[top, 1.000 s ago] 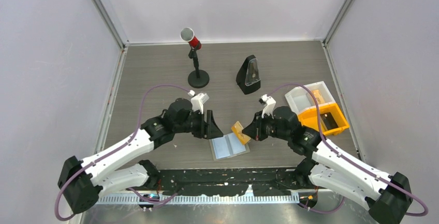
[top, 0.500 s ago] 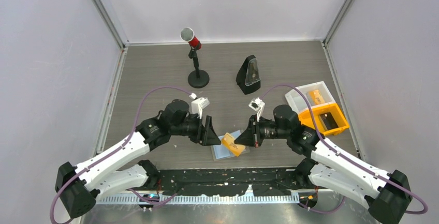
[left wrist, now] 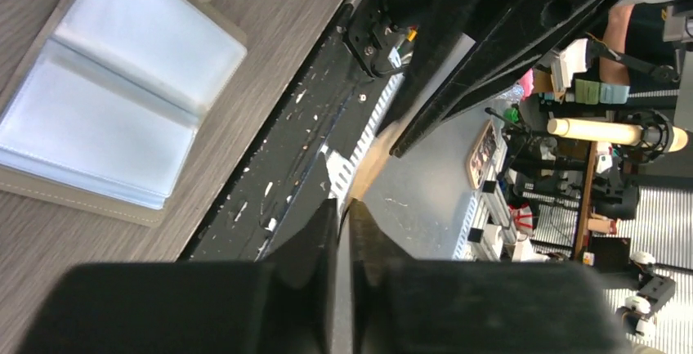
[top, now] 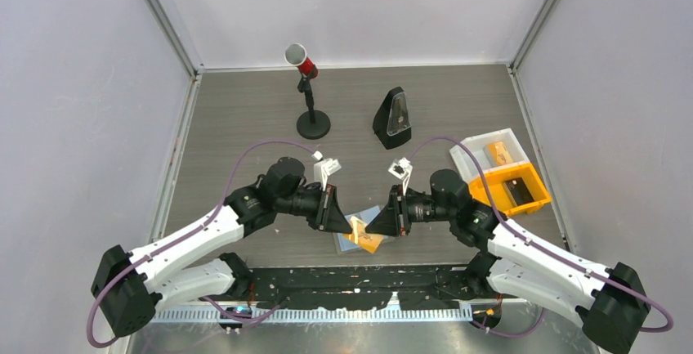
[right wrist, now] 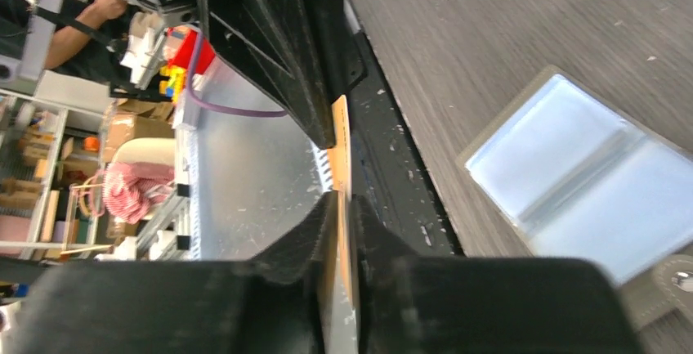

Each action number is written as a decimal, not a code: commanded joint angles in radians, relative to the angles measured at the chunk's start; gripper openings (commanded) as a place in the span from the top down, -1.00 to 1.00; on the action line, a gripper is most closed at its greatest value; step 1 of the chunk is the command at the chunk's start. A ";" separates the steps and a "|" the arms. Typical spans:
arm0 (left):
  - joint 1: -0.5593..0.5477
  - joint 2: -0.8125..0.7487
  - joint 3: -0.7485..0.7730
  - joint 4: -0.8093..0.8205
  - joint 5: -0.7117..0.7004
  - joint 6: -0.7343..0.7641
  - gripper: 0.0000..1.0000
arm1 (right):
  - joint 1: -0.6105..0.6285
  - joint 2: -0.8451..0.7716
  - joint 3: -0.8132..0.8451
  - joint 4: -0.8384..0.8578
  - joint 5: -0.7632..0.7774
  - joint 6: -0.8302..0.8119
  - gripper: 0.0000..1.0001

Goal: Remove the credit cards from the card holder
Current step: Place the credit card in the storage box.

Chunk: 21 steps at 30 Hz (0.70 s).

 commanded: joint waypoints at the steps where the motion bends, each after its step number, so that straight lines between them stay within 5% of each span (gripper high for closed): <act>1: 0.000 -0.013 -0.011 0.076 0.008 -0.023 1.00 | 0.008 -0.036 0.014 0.021 0.106 0.017 0.48; 8: 0.002 -0.077 -0.059 0.175 -0.056 -0.137 1.00 | 0.006 -0.196 -0.069 0.058 0.366 0.190 -0.40; 14: 0.002 -0.141 -0.103 0.293 -0.125 -0.232 1.00 | 0.006 -0.244 -0.122 0.093 0.425 0.268 -0.44; 21: 0.002 -0.183 -0.139 0.379 -0.171 -0.291 1.00 | 0.006 -0.279 -0.183 0.175 0.487 0.341 -0.21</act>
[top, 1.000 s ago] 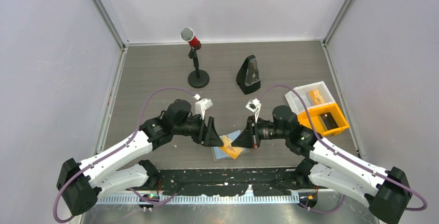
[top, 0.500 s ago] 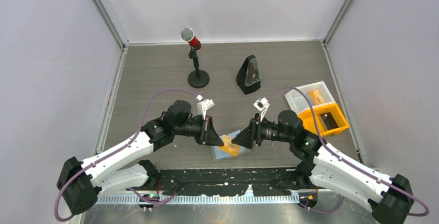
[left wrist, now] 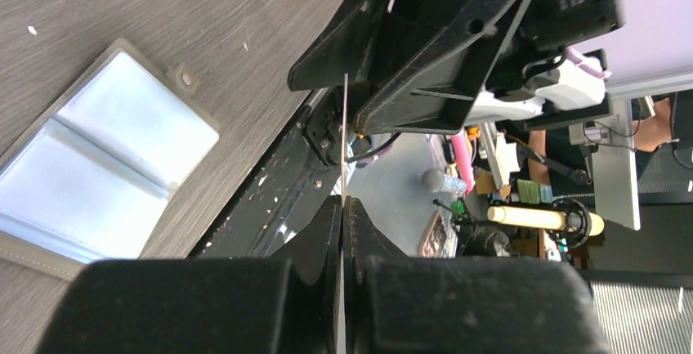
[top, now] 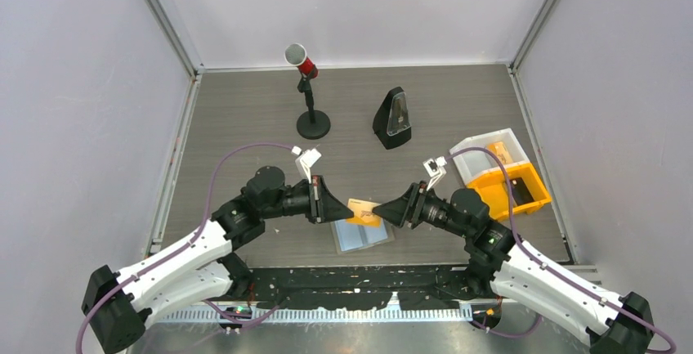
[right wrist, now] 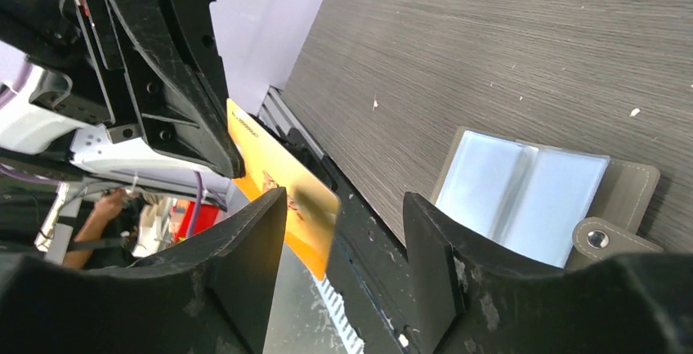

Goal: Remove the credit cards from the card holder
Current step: Place the credit card in the storage box.

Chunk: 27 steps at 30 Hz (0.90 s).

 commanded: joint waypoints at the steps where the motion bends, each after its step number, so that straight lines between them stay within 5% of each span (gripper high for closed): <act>1: 0.002 -0.037 -0.029 0.129 -0.049 -0.058 1.00 | 0.005 -0.028 -0.045 0.141 0.055 0.080 -0.15; 8: 0.002 -0.036 -0.046 0.137 -0.072 -0.067 1.00 | 0.005 0.000 -0.086 0.262 0.023 0.111 0.70; 12: 0.002 -0.032 -0.045 0.113 -0.087 -0.054 0.84 | 0.004 -0.014 -0.088 0.284 0.050 0.114 0.89; 19: 0.002 -0.061 -0.009 -0.046 -0.150 0.021 -0.20 | -0.047 -0.015 0.025 0.143 0.072 0.008 0.90; 25: 0.002 -0.095 0.065 -0.252 -0.201 0.146 -0.96 | -0.210 0.006 0.186 -0.090 0.083 -0.152 0.90; 27: 0.002 -0.093 0.105 -0.344 -0.213 0.197 -0.99 | -0.276 0.032 0.242 -0.161 0.093 -0.207 0.90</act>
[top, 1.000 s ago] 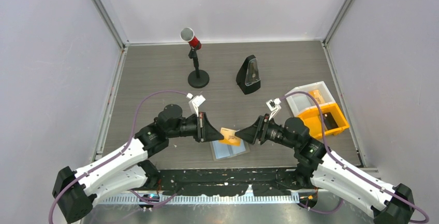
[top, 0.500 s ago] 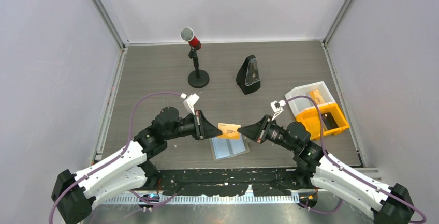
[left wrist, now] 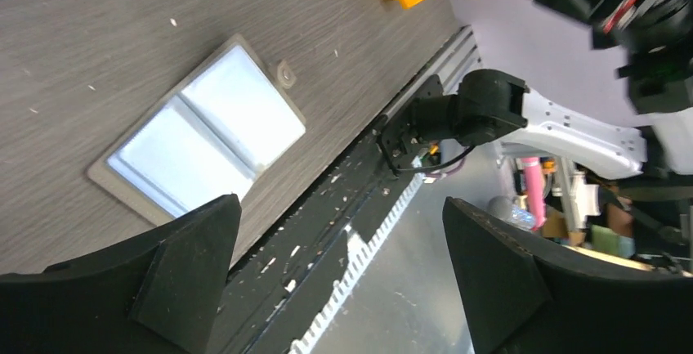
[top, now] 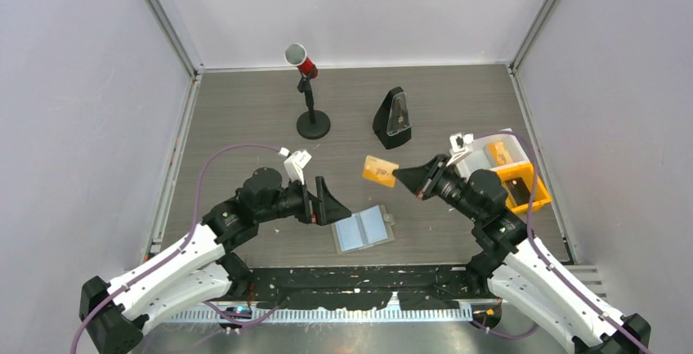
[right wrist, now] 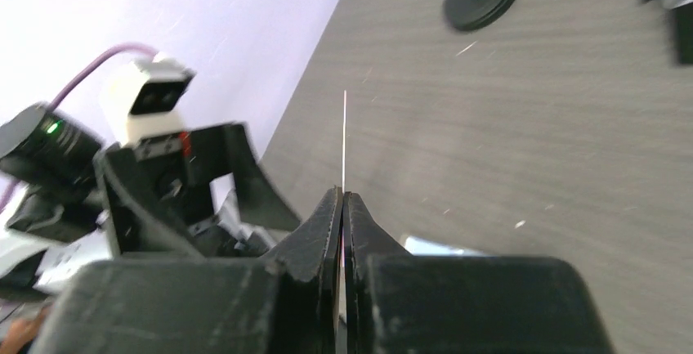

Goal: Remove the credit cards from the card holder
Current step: Place the credit card in the storage box.

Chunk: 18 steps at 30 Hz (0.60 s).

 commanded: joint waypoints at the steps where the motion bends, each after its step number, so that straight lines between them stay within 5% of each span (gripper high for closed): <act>1: -0.005 -0.019 0.125 -0.213 -0.052 0.153 -0.99 | -0.140 0.048 0.151 -0.174 0.039 -0.171 0.90; 18: -0.006 -0.089 0.184 -0.522 -0.216 0.371 -0.99 | -0.787 0.273 0.294 -0.272 0.150 -0.309 0.90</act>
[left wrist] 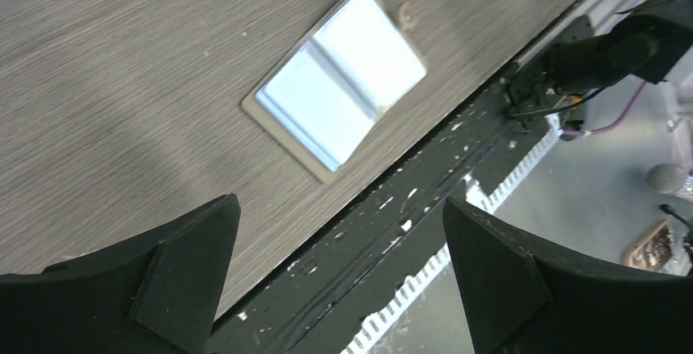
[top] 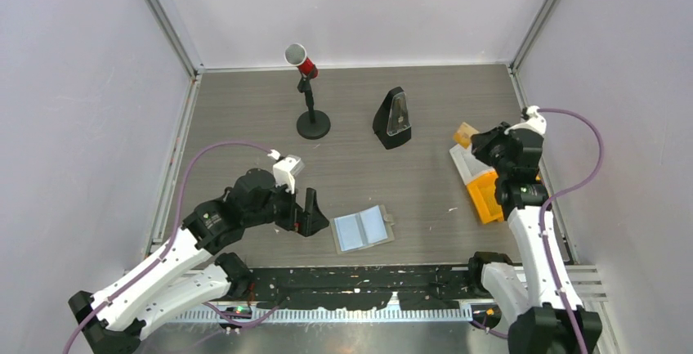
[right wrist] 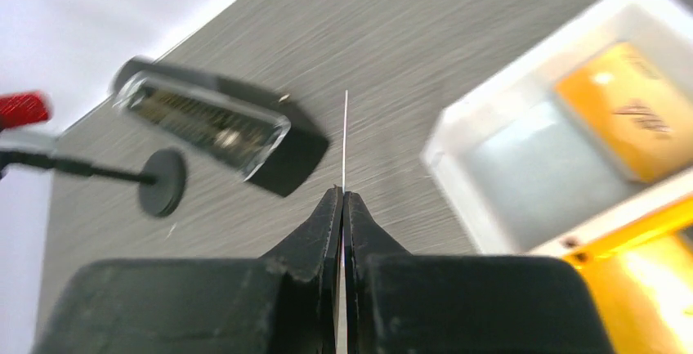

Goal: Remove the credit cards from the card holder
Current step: Place the credit card in the storage box.

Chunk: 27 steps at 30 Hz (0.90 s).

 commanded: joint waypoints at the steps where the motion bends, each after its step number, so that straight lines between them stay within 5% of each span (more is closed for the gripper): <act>1: -0.005 -0.022 0.016 -0.064 -0.065 0.055 -0.98 | -0.153 0.036 0.053 -0.011 0.016 -0.042 0.90; 9: -0.004 -0.027 0.029 -0.057 0.001 0.060 -0.98 | -0.336 0.162 0.076 -0.021 0.006 -0.099 0.90; 27: -0.004 -0.021 0.023 -0.018 0.002 0.035 -0.99 | -0.517 0.429 0.047 0.237 -0.181 -0.055 0.89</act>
